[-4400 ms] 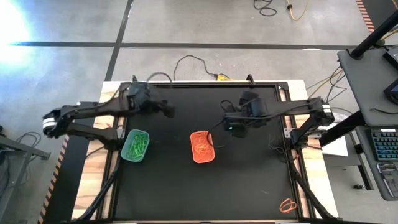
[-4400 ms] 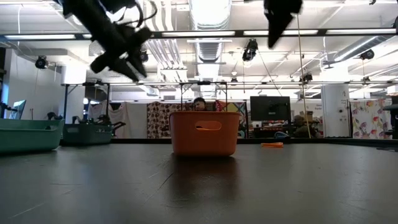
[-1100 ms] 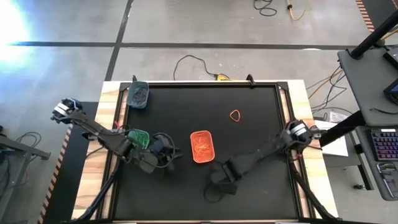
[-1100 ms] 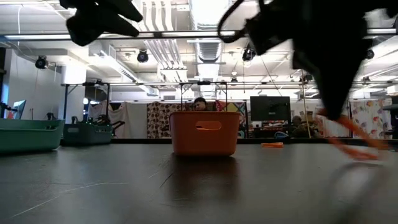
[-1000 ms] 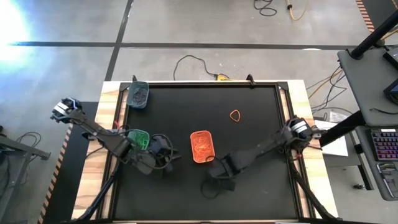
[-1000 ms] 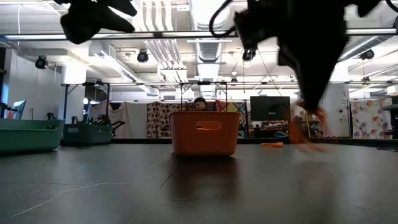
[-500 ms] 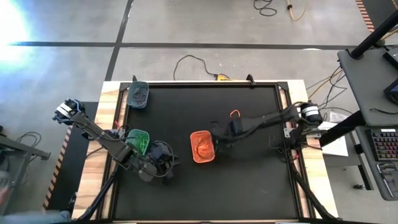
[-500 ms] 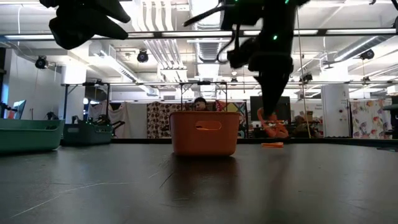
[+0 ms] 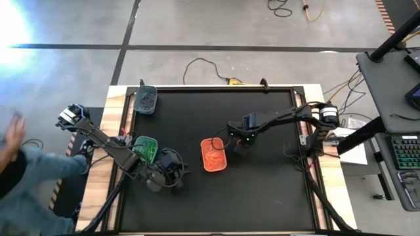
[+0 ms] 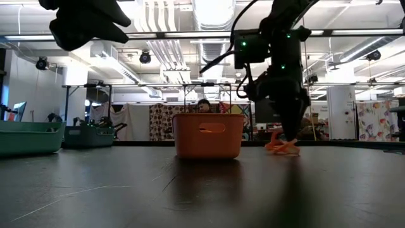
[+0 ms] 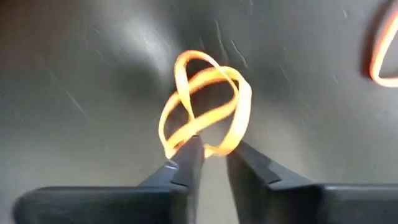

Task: Sort rubber bands into baskets
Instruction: Move the orange rubber band, then put the orange rubber band into the orange bin

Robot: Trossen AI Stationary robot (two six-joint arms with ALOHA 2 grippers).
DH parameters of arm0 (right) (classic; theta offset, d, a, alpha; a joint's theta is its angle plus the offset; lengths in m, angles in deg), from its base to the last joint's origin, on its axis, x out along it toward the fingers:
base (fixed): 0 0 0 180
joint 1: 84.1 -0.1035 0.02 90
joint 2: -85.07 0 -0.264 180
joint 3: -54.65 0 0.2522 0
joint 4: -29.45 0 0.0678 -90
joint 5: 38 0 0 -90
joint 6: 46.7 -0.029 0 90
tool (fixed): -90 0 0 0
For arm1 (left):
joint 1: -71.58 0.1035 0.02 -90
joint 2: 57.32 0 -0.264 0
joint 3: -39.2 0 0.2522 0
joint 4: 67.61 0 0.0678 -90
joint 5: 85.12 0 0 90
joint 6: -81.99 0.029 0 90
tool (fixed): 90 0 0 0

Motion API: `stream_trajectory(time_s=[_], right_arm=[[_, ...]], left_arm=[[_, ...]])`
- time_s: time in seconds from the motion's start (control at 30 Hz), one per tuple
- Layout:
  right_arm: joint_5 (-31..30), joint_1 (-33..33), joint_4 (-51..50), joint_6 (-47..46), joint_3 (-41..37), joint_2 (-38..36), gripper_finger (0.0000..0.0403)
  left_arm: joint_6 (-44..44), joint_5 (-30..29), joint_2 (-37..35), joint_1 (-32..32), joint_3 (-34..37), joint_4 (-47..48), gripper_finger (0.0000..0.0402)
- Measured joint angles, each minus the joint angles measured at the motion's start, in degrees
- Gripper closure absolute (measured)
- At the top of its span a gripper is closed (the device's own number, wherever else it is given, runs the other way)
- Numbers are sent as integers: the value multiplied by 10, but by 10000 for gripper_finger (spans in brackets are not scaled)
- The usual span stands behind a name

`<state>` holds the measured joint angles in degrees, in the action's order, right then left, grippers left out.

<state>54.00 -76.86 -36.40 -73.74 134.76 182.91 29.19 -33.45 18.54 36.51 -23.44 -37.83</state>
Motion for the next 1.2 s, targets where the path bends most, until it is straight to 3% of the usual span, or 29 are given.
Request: stream_trajectory(time_s=[0.27,0.57,0.87,1.07,1.2], right_arm=[[-5,-6,-83,-4,18,-13,219],[-39,-39,-93,-67,17,-113,155],[-85,-76,-72,-147,-23,-195,138],[-85,-75,68,-218,-129,-206,151],[-81,-79,171,-164,-173,-190,165]], left_arm=[[-3,-1,-12,0,0,41,285],[-18,-1,-56,0,0,119,285],[-14,-32,-63,0,0,125,285],[-22,-72,-50,0,0,112,285],[-18,-72,-53,1,0,111,285]])
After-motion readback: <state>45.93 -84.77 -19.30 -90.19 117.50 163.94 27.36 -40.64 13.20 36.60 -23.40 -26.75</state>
